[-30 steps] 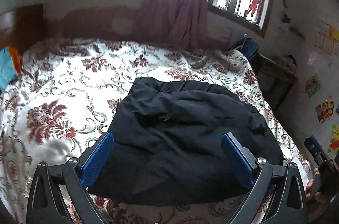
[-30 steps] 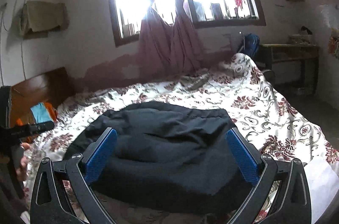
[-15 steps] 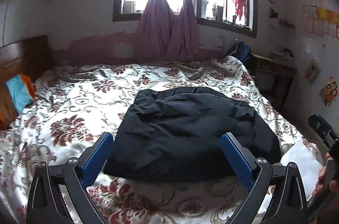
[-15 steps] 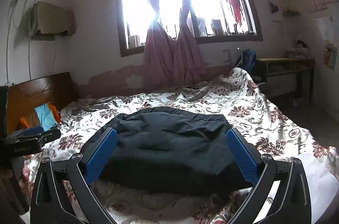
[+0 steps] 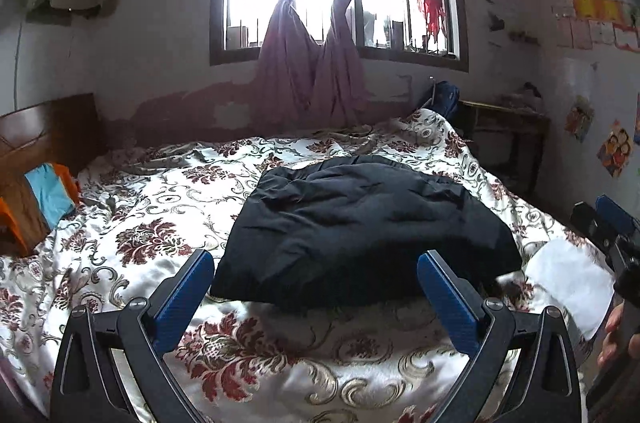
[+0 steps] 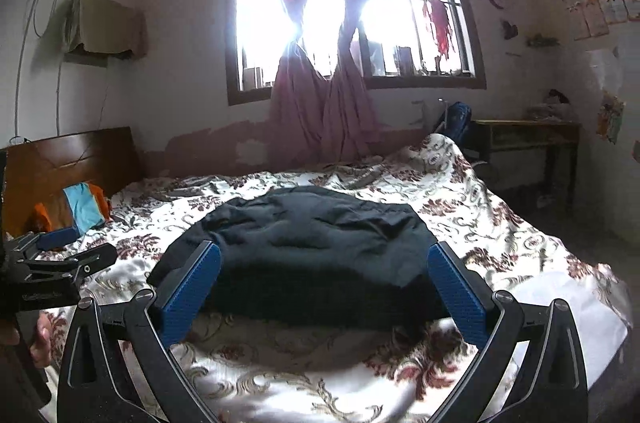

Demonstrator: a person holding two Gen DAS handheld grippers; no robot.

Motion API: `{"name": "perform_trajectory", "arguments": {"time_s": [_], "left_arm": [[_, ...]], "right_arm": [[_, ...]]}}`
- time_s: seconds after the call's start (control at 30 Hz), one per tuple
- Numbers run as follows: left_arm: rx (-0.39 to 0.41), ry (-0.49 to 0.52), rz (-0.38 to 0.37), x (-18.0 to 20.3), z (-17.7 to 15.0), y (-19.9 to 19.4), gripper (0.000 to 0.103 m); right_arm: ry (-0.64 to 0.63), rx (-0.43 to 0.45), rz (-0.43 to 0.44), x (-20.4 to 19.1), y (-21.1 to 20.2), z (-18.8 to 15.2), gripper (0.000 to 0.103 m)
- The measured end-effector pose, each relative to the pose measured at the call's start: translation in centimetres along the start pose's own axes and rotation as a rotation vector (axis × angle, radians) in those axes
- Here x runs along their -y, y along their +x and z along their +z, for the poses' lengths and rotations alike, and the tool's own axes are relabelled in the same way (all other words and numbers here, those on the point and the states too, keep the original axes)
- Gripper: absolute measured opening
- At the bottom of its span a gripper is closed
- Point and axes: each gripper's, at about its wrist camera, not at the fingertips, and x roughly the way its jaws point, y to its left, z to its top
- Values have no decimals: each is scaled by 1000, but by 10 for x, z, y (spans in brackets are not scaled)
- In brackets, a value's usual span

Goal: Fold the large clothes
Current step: 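Pull both open grippers back from the jacket bundle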

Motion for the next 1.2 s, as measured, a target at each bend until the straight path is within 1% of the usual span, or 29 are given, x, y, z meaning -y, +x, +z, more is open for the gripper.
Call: {"name": "perform_trajectory", "arguments": {"time_s": [0.17,0.27,0.37,0.47,0.57,0.7,1.0,1.2], "left_arm": [[-17,1,-1,0,-14,-6,102],[-31,-8,-32,-3,-25,-3,102],[-68,-44,-67,-8,-39,7,102],[-102,-64,-72,-8,-52,15,102],[-114,-59,-62,-6,-60,20,102],[-122,-37,-41,-4,-67,23,102],[-142,-37,-26,-7,-79,25,102],[-135,-34,-22,-9,-81,24,102]], "right_arm": [[10,-25,-12,1,-7,-20,102],[21,-28,-25,1,-7,-32,102],[0,-24,-49,-2,-5,-44,102],[-28,-21,-67,-5,-3,-54,102],[-37,-28,-90,-5,0,-61,102],[-26,-49,-95,0,4,-68,102],[-23,-38,-117,5,0,-72,102],[-16,-27,-113,5,-1,-72,102]]}}
